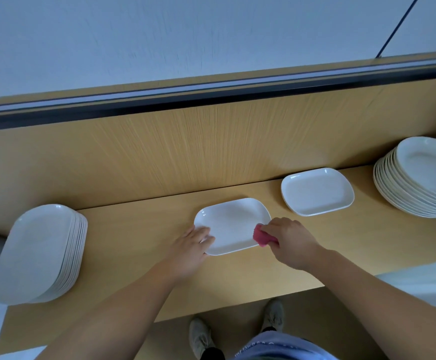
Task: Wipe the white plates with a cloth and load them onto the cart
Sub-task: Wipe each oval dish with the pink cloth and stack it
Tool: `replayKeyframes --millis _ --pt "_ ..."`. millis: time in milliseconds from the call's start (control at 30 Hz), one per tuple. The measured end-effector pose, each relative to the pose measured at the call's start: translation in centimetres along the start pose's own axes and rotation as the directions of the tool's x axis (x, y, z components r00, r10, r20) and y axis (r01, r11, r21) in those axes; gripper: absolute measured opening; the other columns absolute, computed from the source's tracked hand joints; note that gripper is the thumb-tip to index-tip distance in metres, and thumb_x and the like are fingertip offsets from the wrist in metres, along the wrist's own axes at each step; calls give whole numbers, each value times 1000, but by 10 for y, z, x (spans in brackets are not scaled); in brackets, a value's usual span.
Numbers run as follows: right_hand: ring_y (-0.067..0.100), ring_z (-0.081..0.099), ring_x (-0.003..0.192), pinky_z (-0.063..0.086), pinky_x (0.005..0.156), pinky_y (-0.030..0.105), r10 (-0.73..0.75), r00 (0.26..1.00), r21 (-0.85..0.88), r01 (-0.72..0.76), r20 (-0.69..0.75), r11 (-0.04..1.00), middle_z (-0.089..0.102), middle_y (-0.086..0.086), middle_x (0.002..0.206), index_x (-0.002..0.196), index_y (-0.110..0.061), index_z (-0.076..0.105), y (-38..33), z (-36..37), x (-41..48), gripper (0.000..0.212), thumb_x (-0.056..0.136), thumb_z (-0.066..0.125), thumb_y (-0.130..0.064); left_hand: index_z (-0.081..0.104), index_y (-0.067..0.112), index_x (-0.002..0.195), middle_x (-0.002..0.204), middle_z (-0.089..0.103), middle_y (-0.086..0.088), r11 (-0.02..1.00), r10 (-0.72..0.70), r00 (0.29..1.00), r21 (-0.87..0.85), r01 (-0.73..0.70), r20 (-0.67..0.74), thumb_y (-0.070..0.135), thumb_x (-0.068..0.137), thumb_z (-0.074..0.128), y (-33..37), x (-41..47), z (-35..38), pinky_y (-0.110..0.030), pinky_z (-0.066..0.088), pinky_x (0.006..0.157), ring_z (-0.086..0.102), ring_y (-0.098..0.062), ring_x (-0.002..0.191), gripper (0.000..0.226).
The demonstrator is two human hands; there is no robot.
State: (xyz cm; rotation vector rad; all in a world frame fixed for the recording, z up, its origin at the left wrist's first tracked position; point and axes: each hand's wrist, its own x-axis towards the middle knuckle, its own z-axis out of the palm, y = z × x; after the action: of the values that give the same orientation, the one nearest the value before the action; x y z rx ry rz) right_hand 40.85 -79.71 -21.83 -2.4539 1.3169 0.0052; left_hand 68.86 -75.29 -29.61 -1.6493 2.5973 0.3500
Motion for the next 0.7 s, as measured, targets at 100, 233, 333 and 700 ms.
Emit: replayKeyframes --millis 100,233,333,700 --pt "23 56 77 43 66 32 -3 997 8 3 -72 1000 62 -3 85 96 -26 65 5 1 -1 26 81 49 -14 72 24 101 117 68 0 1000 16 999 22 -17 38 28 52 92 2 -1 3 -35 54 88 68 -14 104 53" --pt "24 58 67 44 58 30 -18 981 24 23 -194 999 62 -4 78 95 -25 67 10 -3 1 27 74 55 -13 69 21 111 130 62 -2 999 31 999 37 -31 11 20 79 66 -3 -1 3 -37 50 96 61 -17 117 32" --pt "24 58 65 40 58 28 -39 963 29 48 -266 998 63 -3 79 98 -22 69 16 -11 7 32 70 57 -11 72 29 99 113 70 7 995 33 998 95 -39 61 15 74 41 1 0 -11 -29 53 87 67 -7 102 42" --pt "27 59 84 50 75 40 -260 807 -60 270 -530 961 64 1 96 108 -12 68 23 -57 27 35 76 57 -5 50 10 126 113 61 -11 923 -315 949 -229 309 9 30 106 30 41 23 -91 -33 37 80 55 -31 102 34"
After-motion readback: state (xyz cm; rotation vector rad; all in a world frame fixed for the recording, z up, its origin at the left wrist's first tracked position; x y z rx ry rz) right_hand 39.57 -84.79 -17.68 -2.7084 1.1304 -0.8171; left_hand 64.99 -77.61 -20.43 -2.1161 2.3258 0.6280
